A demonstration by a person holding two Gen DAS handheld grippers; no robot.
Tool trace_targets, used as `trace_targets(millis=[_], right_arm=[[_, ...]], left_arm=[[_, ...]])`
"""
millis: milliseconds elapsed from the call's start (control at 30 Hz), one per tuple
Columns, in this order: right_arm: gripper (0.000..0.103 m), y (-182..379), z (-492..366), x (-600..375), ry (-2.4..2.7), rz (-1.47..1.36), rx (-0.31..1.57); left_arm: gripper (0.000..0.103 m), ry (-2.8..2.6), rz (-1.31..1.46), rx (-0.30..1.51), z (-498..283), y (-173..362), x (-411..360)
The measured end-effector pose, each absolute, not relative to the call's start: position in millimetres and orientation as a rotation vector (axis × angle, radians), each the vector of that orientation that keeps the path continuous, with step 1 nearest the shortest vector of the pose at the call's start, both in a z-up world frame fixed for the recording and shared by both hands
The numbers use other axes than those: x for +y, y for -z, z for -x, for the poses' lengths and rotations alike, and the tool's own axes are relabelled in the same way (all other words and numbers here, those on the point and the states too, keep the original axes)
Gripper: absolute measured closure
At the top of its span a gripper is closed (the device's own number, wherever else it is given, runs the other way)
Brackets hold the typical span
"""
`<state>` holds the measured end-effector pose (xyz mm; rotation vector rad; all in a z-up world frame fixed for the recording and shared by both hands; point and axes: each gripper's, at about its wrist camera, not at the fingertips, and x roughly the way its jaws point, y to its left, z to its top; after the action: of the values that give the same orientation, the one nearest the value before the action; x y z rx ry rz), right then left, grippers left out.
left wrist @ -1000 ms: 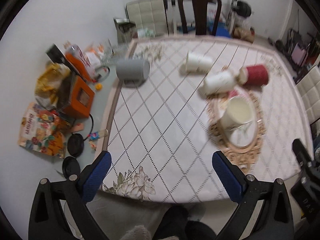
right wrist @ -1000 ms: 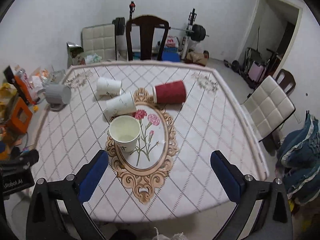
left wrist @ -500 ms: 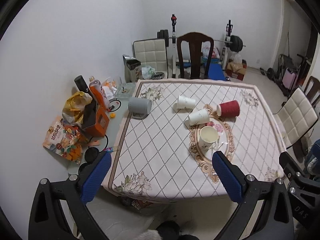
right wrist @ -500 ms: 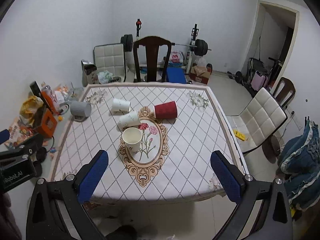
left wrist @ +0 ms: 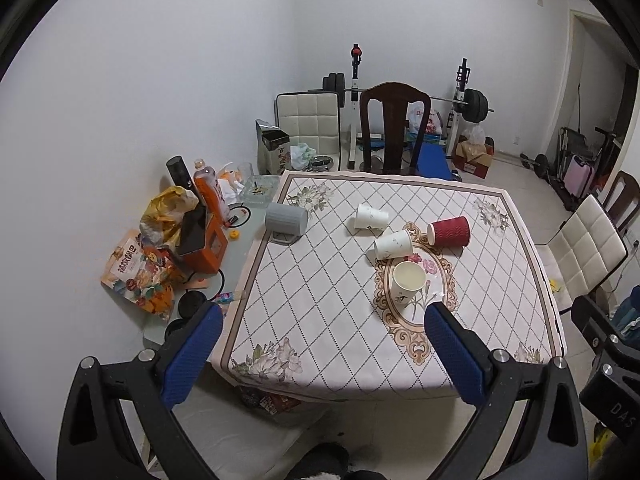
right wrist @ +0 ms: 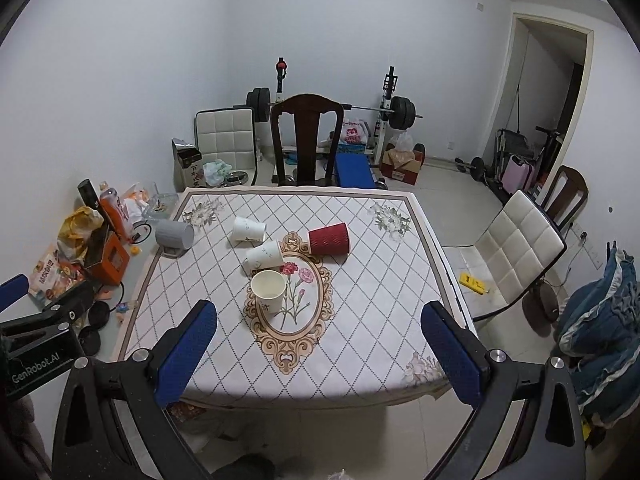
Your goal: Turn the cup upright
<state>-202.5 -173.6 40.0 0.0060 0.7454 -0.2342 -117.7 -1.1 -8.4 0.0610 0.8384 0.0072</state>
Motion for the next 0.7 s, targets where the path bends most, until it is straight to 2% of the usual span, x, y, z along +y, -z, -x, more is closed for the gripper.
trace_targets(millis=[700], right_arm=[[0.000, -42.1, 199.1, -168.4, 0.208, -0.013, 0.772]], left_arm=[[0.000, -0.028, -0.068, 0.862, 121.8, 8.5, 7.7]])
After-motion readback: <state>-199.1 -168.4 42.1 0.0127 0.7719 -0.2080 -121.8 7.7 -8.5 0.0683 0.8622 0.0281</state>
